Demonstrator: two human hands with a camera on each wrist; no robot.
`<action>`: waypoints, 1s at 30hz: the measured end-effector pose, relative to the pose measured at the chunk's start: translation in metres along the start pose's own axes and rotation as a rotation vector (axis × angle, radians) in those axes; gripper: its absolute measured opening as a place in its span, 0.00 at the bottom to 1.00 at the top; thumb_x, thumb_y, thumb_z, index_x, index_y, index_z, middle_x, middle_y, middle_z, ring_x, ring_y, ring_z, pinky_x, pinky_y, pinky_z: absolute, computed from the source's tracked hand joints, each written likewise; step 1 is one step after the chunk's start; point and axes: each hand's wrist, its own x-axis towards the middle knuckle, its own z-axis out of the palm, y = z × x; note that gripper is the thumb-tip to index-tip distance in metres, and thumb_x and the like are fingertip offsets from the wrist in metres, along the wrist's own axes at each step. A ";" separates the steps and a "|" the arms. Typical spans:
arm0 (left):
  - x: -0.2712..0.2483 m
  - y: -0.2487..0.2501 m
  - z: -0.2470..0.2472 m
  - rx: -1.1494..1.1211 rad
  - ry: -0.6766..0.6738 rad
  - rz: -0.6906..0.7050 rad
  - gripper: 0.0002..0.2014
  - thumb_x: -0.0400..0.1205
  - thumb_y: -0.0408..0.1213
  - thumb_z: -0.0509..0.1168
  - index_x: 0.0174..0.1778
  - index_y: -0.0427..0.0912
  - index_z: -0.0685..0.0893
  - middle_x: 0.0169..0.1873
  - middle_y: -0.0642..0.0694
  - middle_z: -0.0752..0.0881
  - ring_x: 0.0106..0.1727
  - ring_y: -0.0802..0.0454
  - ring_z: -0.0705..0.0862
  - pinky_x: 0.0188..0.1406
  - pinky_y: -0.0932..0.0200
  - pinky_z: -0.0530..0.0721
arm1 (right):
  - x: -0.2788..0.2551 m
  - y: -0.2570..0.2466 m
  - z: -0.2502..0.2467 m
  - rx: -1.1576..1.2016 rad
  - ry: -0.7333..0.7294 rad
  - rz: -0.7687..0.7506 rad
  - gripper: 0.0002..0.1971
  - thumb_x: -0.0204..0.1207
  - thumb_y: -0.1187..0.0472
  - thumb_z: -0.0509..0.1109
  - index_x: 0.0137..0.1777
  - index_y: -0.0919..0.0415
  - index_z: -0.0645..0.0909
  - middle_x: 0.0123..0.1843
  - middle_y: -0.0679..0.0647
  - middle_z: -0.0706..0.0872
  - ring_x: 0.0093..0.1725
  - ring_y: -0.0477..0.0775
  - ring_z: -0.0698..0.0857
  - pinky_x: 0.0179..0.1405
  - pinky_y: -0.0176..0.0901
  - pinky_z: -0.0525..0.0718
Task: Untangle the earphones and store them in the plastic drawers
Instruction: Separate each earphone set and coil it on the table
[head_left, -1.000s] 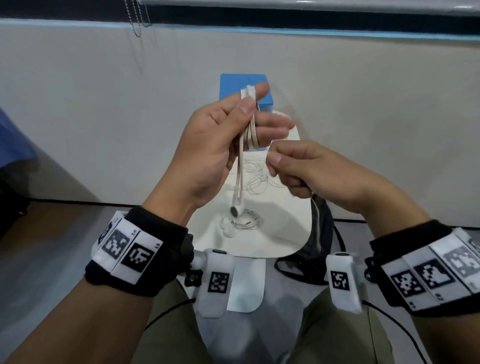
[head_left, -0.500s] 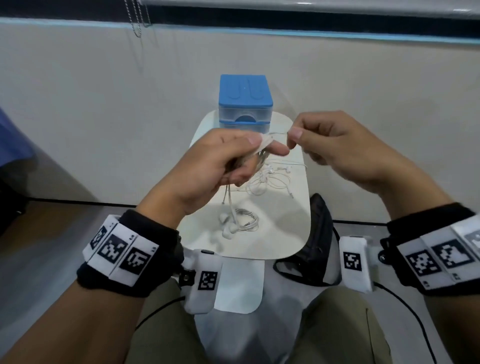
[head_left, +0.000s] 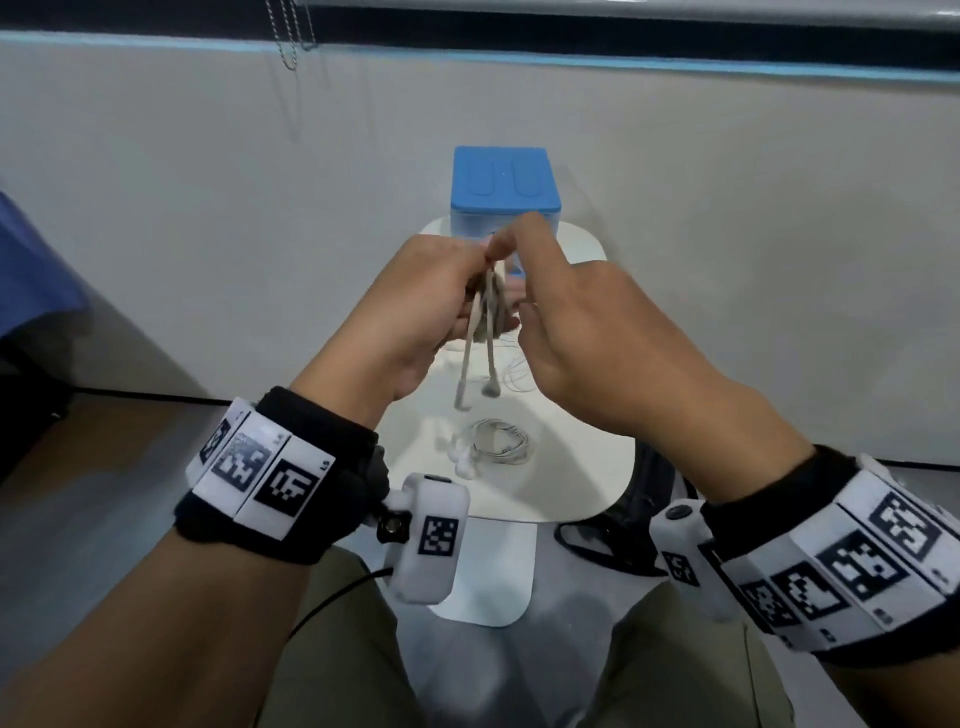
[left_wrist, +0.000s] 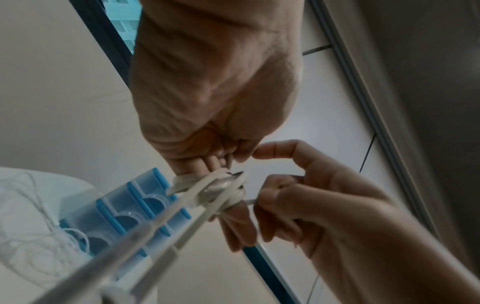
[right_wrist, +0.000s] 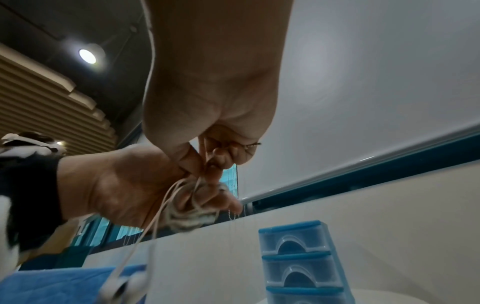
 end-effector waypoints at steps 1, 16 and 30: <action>0.001 0.001 -0.001 0.022 -0.024 -0.050 0.22 0.92 0.37 0.58 0.32 0.42 0.86 0.27 0.44 0.83 0.24 0.51 0.81 0.30 0.58 0.86 | 0.001 -0.001 -0.003 0.019 -0.005 -0.027 0.23 0.78 0.68 0.61 0.71 0.54 0.66 0.29 0.50 0.75 0.29 0.61 0.76 0.28 0.58 0.77; 0.017 0.010 -0.014 0.224 -0.351 -0.380 0.37 0.89 0.59 0.58 0.35 0.27 0.88 0.31 0.27 0.88 0.29 0.37 0.90 0.18 0.63 0.84 | 0.007 -0.008 0.006 -0.080 -0.287 -0.020 0.14 0.88 0.62 0.62 0.41 0.47 0.67 0.38 0.42 0.78 0.38 0.46 0.77 0.36 0.48 0.75; 0.013 -0.007 -0.020 0.455 -0.298 -0.016 0.12 0.84 0.34 0.64 0.63 0.47 0.79 0.41 0.34 0.91 0.42 0.44 0.87 0.49 0.47 0.80 | 0.001 0.022 0.027 0.488 -0.074 0.437 0.13 0.86 0.55 0.70 0.42 0.61 0.88 0.29 0.48 0.78 0.25 0.44 0.70 0.27 0.38 0.67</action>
